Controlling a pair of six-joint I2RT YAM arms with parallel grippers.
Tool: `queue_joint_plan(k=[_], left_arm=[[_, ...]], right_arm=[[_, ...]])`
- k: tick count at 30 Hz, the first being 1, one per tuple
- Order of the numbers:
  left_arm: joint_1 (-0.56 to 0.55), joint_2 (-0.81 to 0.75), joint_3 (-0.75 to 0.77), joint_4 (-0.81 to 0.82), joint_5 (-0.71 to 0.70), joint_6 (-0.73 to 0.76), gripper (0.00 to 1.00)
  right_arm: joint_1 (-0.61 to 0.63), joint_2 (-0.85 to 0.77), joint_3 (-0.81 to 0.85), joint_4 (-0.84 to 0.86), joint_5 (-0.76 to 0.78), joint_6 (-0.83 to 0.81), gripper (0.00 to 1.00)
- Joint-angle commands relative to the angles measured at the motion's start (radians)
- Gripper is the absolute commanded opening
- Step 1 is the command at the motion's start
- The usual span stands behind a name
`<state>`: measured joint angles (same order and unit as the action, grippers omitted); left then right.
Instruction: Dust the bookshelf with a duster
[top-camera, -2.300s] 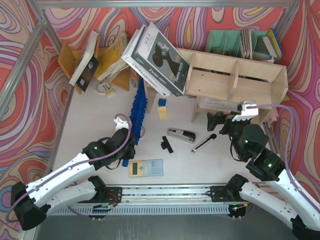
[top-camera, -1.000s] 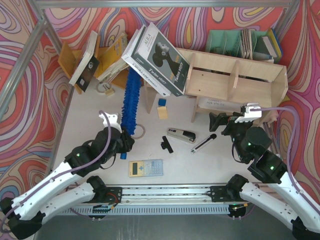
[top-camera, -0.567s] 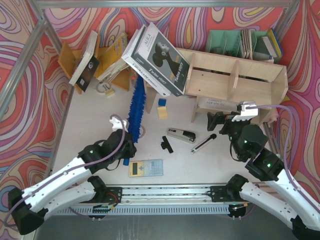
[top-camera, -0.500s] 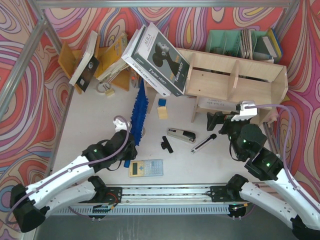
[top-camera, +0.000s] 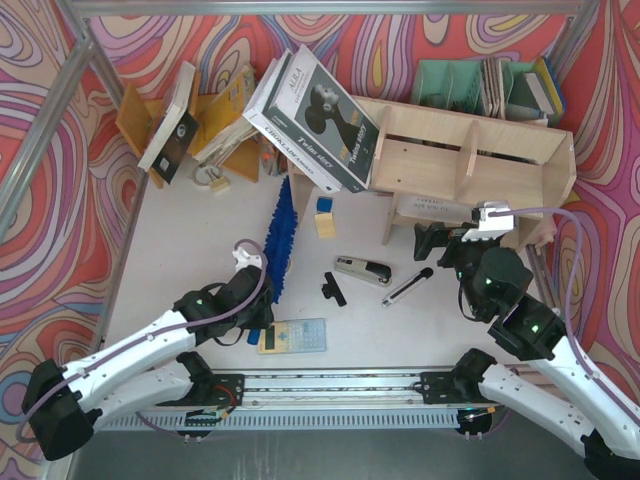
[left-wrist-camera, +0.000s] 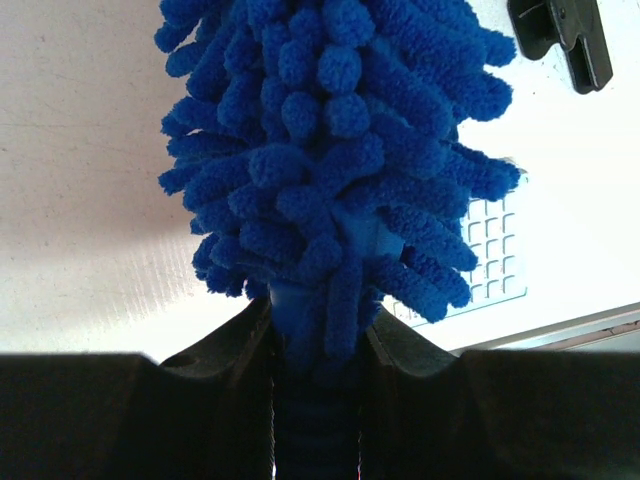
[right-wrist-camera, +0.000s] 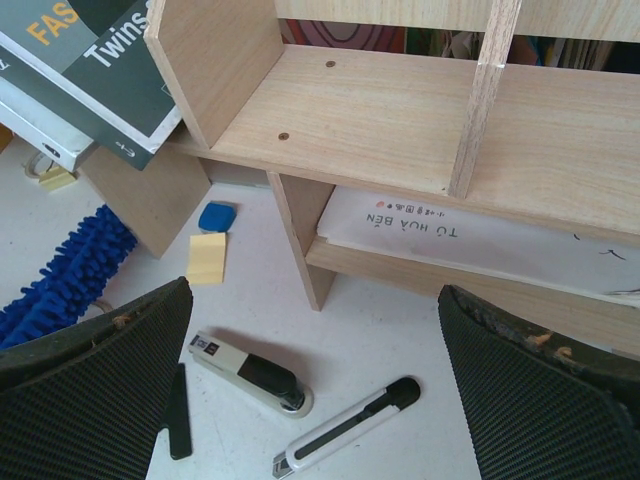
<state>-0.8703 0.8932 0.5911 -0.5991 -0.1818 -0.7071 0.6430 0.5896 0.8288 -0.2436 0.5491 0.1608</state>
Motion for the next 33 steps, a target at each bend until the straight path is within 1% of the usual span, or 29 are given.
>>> queue_joint_plan(k=[1,5,12,15,19,29,33], left_arm=[[0.001,-0.018,0.035,0.009,-0.044,0.032,0.0],[0.001,-0.041,0.092,-0.013,-0.091,0.043,0.0],[0.001,-0.116,0.193,-0.024,-0.109,0.084,0.0],[0.001,-0.14,0.212,-0.032,-0.131,0.086,0.0],[0.001,-0.148,0.189,-0.022,-0.141,0.079,0.0],[0.0,-0.036,0.053,0.056,-0.022,0.006,0.0],[0.0,-0.017,0.006,0.055,-0.018,-0.004,0.0]], right_arm=[[0.001,-0.011,-0.005,0.026,0.013,-0.01,0.99],[0.002,-0.017,-0.005,0.022,0.012,-0.006,0.99],[0.001,-0.022,-0.007,0.021,0.01,-0.004,0.99],[0.002,-0.022,-0.006,0.022,0.011,-0.004,0.99],[0.001,-0.025,-0.007,0.021,0.01,-0.004,0.99],[0.002,-0.021,-0.007,0.019,0.014,-0.004,0.99],[0.001,-0.019,-0.007,0.018,0.014,-0.001,0.99]])
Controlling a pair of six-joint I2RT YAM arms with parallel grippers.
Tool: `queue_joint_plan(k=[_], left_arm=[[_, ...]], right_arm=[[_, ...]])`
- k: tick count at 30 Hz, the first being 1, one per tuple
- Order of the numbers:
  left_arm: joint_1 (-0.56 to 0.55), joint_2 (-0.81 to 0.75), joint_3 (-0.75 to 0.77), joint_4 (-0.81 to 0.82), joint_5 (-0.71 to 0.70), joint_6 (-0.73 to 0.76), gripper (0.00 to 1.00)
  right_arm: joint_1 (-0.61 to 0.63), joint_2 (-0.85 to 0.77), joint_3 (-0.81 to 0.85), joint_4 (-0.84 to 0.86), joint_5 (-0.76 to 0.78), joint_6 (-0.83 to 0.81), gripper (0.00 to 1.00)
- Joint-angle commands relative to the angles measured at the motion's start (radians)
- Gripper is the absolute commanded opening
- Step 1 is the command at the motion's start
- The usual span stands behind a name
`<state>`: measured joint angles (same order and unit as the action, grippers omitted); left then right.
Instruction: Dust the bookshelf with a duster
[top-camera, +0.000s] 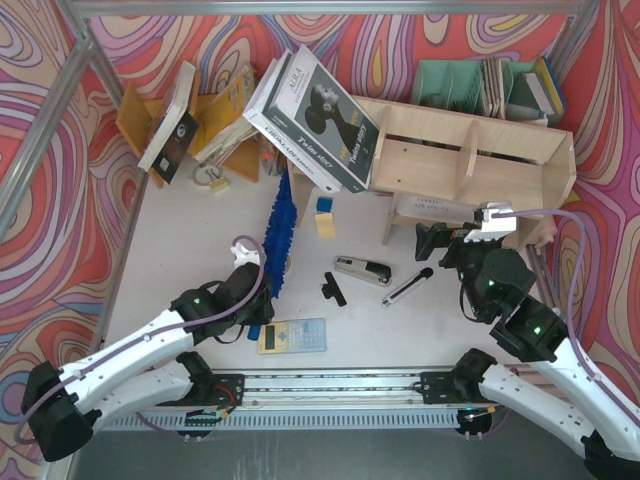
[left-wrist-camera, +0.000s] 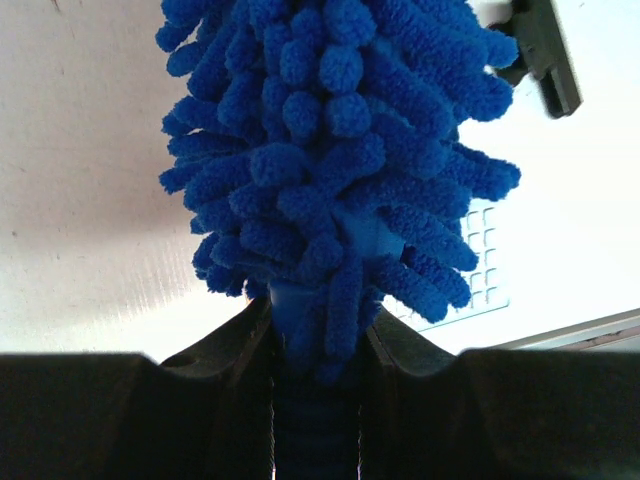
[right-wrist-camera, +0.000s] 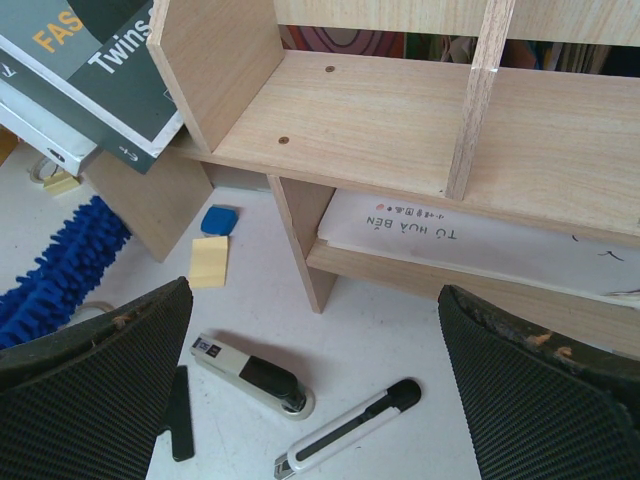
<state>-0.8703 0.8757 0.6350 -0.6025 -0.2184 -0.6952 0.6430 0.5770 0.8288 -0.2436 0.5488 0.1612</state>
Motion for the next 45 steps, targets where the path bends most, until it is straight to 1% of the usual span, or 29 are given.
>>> queue_joint_plan(k=[1,3,6,14,20,31,37,45], left_arm=[[0.0,0.001,-0.044,0.056,0.008,-0.02,0.0],[0.001,0.007,-0.047,0.047,-0.015,-0.026,0.0],[-0.001,0.013,-0.01,-0.002,-0.072,-0.04,0.0],[0.0,-0.116,0.097,-0.027,-0.136,0.004,0.0],[0.001,-0.134,0.167,-0.044,-0.173,0.031,0.0],[0.001,-0.077,0.196,-0.044,-0.183,0.032,0.0],[0.001,-0.1,0.179,-0.024,-0.198,0.024,0.0],[0.0,-0.095,0.225,-0.002,-0.165,0.037,0.0]], right_arm=[[0.001,-0.007,-0.007,0.021,0.013,-0.003,0.99],[0.001,-0.007,-0.006,0.021,0.014,-0.002,0.99],[0.001,-0.006,-0.007,0.018,0.014,-0.002,0.99],[0.002,-0.008,-0.006,0.021,0.005,-0.003,0.99],[0.001,-0.036,-0.002,0.019,-0.03,0.006,0.99],[0.001,0.022,0.089,-0.007,0.011,-0.011,0.99],[0.001,0.019,0.034,0.045,0.021,-0.037,0.99],[0.001,-0.008,-0.001,0.065,0.032,-0.042,0.99]])
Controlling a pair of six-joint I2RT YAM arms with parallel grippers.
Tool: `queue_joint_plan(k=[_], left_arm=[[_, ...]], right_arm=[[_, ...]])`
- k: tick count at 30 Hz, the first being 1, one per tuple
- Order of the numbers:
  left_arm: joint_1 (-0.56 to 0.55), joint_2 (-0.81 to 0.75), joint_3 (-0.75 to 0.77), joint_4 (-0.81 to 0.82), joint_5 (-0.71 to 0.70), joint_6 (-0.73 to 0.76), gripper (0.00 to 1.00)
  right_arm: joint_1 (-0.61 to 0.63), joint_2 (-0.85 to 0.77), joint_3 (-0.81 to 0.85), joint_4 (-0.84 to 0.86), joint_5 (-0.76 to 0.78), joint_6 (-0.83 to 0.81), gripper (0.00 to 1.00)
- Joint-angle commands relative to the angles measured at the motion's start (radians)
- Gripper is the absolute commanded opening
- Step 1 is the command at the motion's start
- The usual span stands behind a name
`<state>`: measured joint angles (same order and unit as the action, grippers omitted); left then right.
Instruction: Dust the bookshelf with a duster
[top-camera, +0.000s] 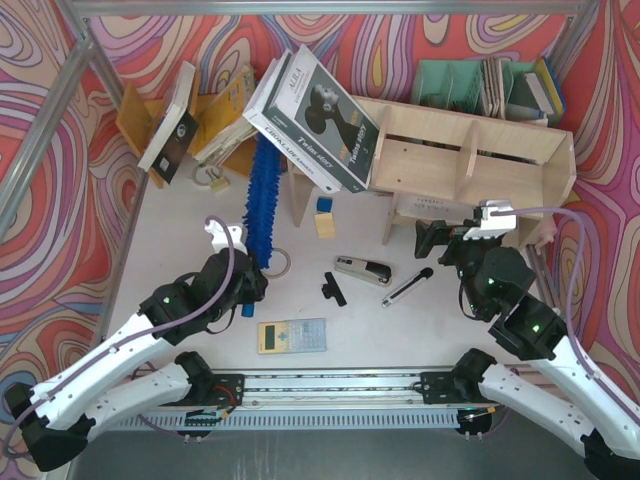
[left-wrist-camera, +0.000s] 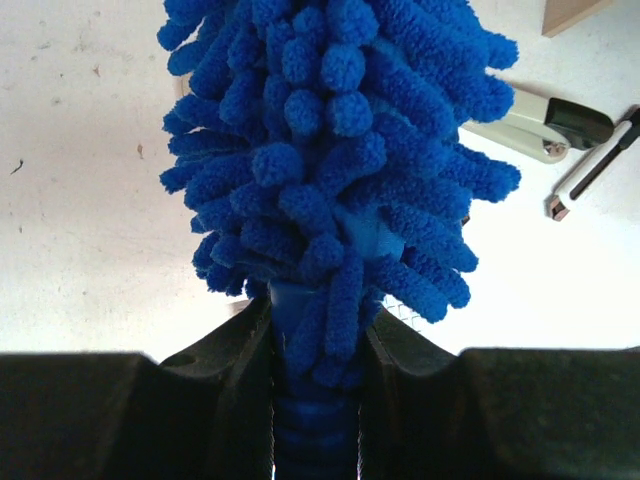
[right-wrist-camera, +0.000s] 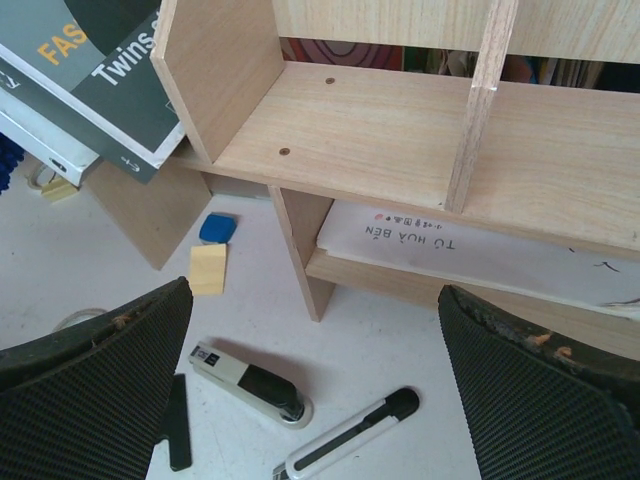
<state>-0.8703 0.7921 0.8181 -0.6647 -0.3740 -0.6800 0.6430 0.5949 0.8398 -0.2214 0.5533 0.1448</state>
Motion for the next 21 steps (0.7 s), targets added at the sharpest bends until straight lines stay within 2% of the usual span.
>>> queue_joint_plan(k=[1,12,17,21], left_arm=[[0.001,-0.009,0.034,0.068,-0.008,0.02,0.0],[0.001,0.06,-0.124,0.11,0.075,-0.029,0.0],[0.0,0.05,-0.103,0.097,0.087,-0.022,0.0],[0.001,0.034,-0.019,0.036,0.051,0.023,0.0]], right_arm=[[0.001,-0.033,-0.015,0.047,0.026,-0.028,0.99],[0.001,-0.04,-0.026,0.055,0.021,-0.042,0.99],[0.001,-0.039,-0.03,0.066,0.019,-0.051,0.99],[0.001,-0.041,-0.029,0.063,0.022,-0.056,0.99]])
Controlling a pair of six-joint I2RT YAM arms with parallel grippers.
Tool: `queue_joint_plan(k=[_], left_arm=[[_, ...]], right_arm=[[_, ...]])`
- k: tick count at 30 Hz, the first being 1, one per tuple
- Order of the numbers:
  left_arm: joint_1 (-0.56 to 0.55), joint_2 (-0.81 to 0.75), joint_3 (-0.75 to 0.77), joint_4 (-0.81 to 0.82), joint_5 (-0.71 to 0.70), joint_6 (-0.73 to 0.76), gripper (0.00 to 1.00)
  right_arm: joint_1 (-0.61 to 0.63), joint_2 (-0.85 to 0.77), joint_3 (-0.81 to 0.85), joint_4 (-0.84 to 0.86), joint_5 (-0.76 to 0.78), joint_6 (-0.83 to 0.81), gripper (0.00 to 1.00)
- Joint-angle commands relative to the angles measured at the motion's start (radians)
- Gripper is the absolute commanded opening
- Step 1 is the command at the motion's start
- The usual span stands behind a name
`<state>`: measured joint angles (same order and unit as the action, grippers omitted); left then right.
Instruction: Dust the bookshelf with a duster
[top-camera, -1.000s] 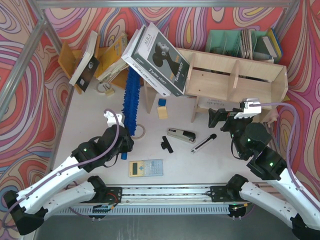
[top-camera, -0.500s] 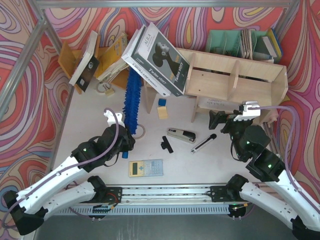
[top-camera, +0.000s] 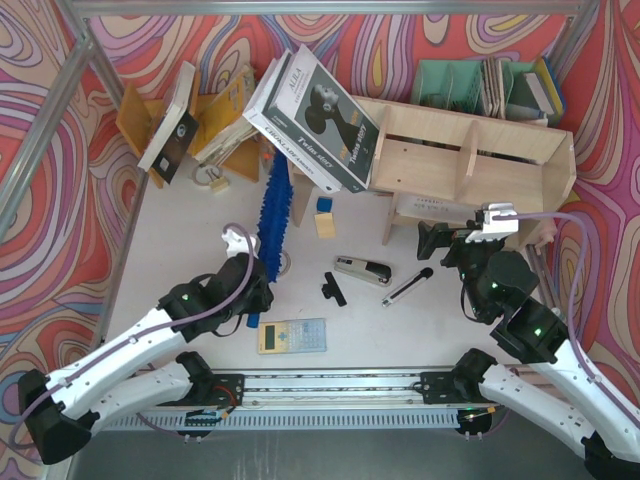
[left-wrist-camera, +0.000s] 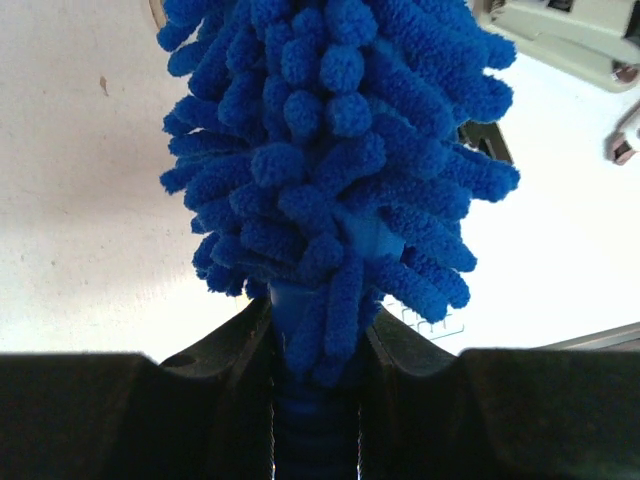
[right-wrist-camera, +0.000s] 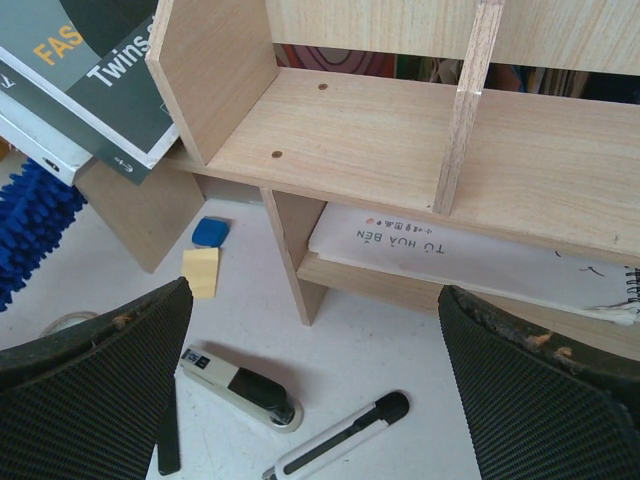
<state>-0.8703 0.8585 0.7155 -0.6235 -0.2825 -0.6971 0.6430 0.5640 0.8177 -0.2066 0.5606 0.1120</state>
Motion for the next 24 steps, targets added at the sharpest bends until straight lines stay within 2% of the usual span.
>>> queue_joint_plan(k=[1,5,10,15,24], left_arm=[[0.001,-0.036,0.105,-0.022,-0.048,0.05,0.0],[0.001,-0.066,0.158,-0.049,-0.087,0.062,0.0],[0.001,-0.112,0.132,0.036,-0.095,0.042,0.0],[0.001,-0.031,0.1,0.072,-0.027,0.027,0.0],[0.0,0.064,-0.045,0.163,0.077,-0.071,0.0]], right_arm=[[0.001,-0.012,-0.01,0.049,0.015,-0.024,0.99],[0.001,-0.02,-0.014,0.052,0.012,-0.023,0.99],[0.001,-0.017,-0.014,0.057,0.018,-0.026,0.99],[0.001,-0.013,-0.015,0.057,0.019,-0.028,0.99],[0.001,-0.001,-0.013,0.064,0.019,-0.032,0.99]])
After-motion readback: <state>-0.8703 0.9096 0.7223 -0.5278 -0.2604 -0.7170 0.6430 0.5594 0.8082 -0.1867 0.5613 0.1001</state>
